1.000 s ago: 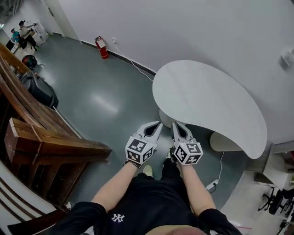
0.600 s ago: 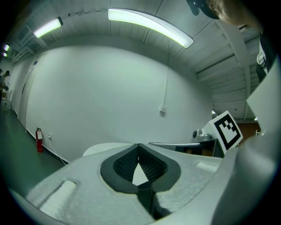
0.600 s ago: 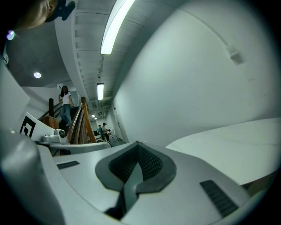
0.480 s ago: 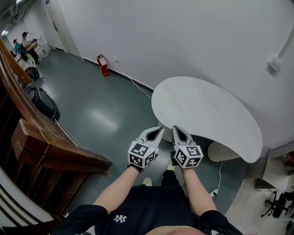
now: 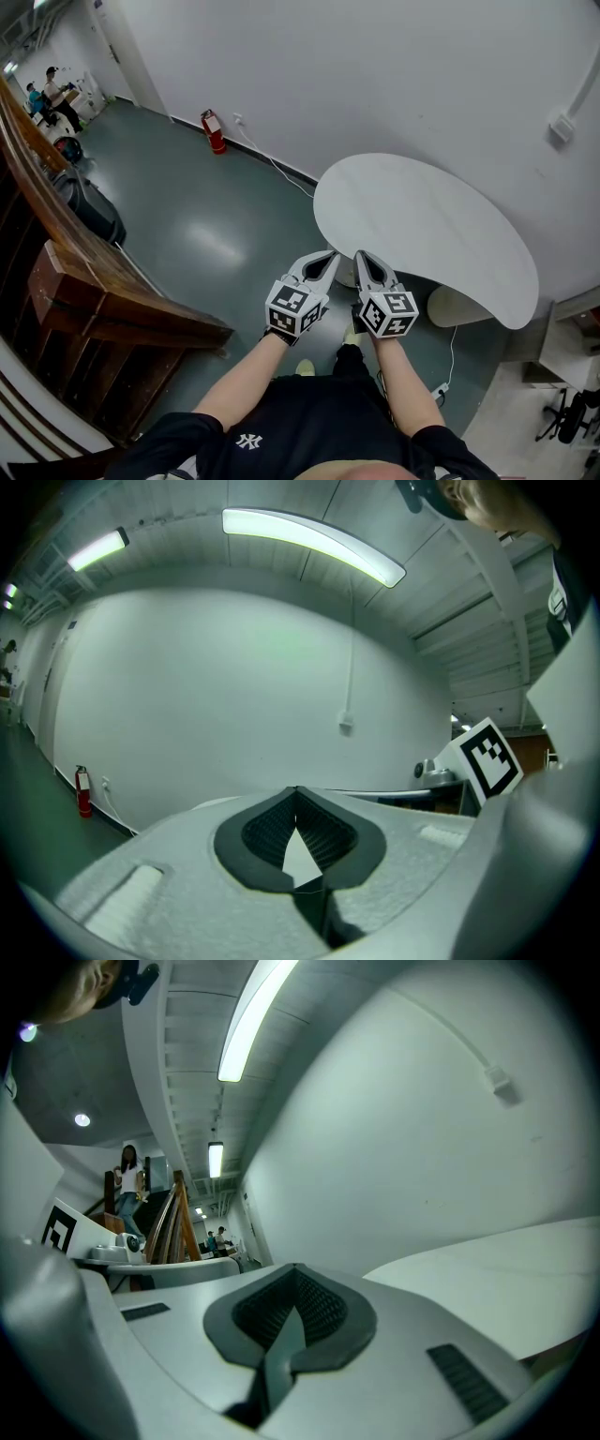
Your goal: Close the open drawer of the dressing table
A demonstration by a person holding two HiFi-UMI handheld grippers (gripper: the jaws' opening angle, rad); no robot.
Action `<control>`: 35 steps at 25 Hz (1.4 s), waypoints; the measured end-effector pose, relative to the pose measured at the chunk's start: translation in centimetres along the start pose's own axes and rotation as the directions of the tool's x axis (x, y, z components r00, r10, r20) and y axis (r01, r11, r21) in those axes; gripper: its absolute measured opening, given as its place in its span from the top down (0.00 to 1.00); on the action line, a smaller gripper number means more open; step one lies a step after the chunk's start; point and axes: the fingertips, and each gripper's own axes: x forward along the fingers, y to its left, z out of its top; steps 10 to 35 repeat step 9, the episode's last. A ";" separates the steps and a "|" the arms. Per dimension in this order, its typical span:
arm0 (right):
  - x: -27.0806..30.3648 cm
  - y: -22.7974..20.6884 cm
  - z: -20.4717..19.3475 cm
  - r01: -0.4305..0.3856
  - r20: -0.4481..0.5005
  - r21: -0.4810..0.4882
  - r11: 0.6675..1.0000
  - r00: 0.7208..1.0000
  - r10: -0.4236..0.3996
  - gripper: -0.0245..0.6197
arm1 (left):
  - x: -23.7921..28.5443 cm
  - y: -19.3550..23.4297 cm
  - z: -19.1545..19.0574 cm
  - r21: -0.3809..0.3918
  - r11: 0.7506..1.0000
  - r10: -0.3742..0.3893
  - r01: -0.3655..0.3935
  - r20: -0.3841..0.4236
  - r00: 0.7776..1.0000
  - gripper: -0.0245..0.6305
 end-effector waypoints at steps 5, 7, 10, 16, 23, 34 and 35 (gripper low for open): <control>0.6 0.0 0.1 -0.001 0.003 0.006 1.000 1.000 0.001 0.94 | 0.1 0.7 0.4 0.008 1.000 0.004 -0.004 0.002 1.000 0.95; 1.2 0.0 0.1 -0.003 0.003 0.008 1.000 1.000 0.003 0.94 | 0.3 1.1 0.4 0.011 1.000 0.005 -0.005 0.002 1.000 0.95; 1.7 -0.1 0.1 -0.006 0.002 0.009 1.000 1.000 0.006 0.94 | 0.6 1.5 0.4 0.013 1.000 0.006 -0.006 0.000 1.000 0.95; 1.7 -0.1 0.1 -0.006 0.002 0.009 1.000 1.000 0.006 0.94 | 0.6 1.5 0.4 0.013 1.000 0.006 -0.006 0.000 1.000 0.95; 1.7 -0.1 0.1 -0.006 0.002 0.009 1.000 1.000 0.006 0.94 | 0.6 1.5 0.4 0.013 1.000 0.006 -0.006 0.000 1.000 0.95; 1.7 -0.1 0.1 -0.006 0.002 0.009 1.000 1.000 0.006 0.94 | 0.6 1.5 0.4 0.013 1.000 0.006 -0.006 0.000 1.000 0.95; 1.7 -0.1 0.1 -0.006 0.002 0.009 1.000 1.000 0.006 0.94 | 0.6 1.5 0.4 0.013 1.000 0.006 -0.006 0.000 1.000 0.95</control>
